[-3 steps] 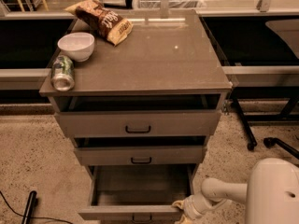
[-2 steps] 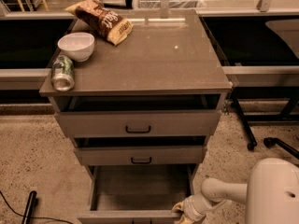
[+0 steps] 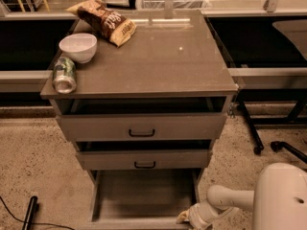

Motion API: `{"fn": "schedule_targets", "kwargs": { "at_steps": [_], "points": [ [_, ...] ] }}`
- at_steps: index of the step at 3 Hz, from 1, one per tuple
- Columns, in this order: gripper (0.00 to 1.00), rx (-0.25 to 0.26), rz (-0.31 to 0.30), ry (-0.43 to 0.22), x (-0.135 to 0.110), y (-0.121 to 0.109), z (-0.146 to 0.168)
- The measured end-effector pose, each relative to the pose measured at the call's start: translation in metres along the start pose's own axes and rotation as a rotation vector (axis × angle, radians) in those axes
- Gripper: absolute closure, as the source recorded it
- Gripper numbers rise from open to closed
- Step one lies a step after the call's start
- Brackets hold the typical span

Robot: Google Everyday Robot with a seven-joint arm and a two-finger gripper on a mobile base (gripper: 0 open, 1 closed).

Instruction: Open bottom drawer

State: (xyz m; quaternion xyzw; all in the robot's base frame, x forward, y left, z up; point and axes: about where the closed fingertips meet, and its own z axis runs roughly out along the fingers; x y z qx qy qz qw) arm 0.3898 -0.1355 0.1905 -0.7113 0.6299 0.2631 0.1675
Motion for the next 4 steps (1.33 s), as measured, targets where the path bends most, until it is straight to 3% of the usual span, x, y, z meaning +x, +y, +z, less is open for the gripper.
{"fn": "schedule_targets", "kwargs": {
  "at_steps": [1, 3, 4],
  "points": [
    [0.0, 0.0, 0.0, 0.0, 0.0, 0.0, 0.0],
    [0.0, 0.069, -0.135, 0.075, -0.053, -0.025, -0.049],
    [0.0, 0.076, -0.143, 0.082, -0.055, -0.028, -0.056]
  ]
}}
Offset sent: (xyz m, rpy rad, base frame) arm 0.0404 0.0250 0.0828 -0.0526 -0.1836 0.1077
